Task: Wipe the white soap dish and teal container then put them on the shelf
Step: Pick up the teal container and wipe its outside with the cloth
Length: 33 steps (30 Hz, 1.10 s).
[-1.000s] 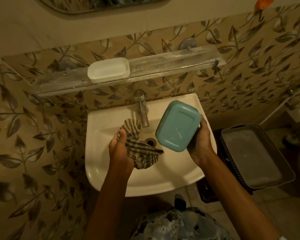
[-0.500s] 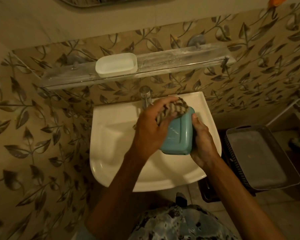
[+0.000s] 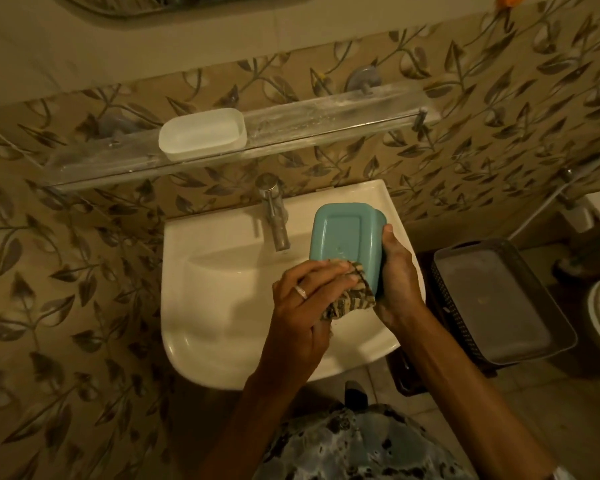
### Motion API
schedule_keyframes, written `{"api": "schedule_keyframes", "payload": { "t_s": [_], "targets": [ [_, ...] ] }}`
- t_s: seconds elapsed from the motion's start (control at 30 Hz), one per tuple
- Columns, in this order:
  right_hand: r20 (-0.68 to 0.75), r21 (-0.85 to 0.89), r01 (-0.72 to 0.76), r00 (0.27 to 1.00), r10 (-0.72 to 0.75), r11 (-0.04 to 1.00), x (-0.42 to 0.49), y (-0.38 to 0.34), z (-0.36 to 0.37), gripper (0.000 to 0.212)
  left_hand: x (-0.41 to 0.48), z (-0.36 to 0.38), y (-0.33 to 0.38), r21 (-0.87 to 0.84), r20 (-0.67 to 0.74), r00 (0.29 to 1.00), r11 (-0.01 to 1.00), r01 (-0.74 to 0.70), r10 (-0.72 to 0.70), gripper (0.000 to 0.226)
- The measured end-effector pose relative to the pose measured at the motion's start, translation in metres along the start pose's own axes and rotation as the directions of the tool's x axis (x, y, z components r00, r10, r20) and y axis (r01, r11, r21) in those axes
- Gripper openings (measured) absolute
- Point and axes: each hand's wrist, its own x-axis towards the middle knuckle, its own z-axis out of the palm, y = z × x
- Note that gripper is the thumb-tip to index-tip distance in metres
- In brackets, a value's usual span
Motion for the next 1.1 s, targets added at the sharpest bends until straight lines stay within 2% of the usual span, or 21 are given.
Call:
{"api": "schedule_keyframes", "payload": {
  "t_s": [0.07, 0.13, 0.27, 0.37, 0.53, 0.77, 0.87, 0.97, 1.1],
  "targets": [
    [-0.006, -0.112, 0.067, 0.998, -0.068, 0.991, 0.001, 0.003, 0.004, 0.052, 0.011, -0.001, -0.001, 0.037, -0.051, 0.999, 0.999, 0.016, -0.014, 0.040],
    [-0.007, -0.150, 0.082, 0.996, -0.084, 0.985, 0.003, 0.005, 0.008, 0.051, 0.025, -0.004, -0.002, 0.052, -0.076, 0.995, 0.996, 0.073, -0.068, 0.038],
    [-0.038, -0.152, 0.080, 0.995, -0.087, 0.985, 0.007, 0.007, 0.010, 0.048, 0.049, -0.012, -0.007, 0.052, -0.092, 0.970, 0.972, 0.231, -0.225, 0.045],
    [-0.056, -0.104, 0.070, 0.996, -0.076, 0.992, 0.007, 0.006, 0.012, 0.042, 0.048, -0.014, -0.005, 0.007, -0.076, 0.954, 0.957, 0.290, -0.289, 0.050],
    [-0.098, -0.011, -0.039, 0.994, 0.038, 0.999, 0.006, 0.006, 0.009, 0.049, 0.013, -0.008, 0.005, 0.033, 0.027, 0.974, 0.974, 0.222, -0.223, 0.045],
    [-0.063, -0.096, -0.085, 0.995, 0.079, 0.992, 0.006, 0.025, 0.009, 0.052, 0.017, -0.008, 0.004, 0.147, 0.071, 0.987, 0.980, 0.131, -0.143, 0.035],
    [-0.051, -0.124, -0.121, 0.992, 0.115, 0.985, 0.003, 0.033, 0.016, 0.054, 0.048, -0.010, -0.010, 0.198, 0.062, 0.971, 0.956, 0.217, -0.233, 0.035],
    [-0.054, -0.137, -0.125, 0.991, 0.118, 0.983, 0.004, 0.035, 0.016, 0.050, 0.071, -0.016, -0.031, 0.126, 0.092, 0.925, 0.926, 0.356, -0.369, 0.042],
    [-0.089, -0.119, -0.135, 0.988, 0.124, 0.984, 0.007, 0.030, 0.013, 0.047, 0.057, -0.016, -0.030, 0.058, 0.135, 0.940, 0.949, 0.309, -0.314, 0.041]
  ]
}}
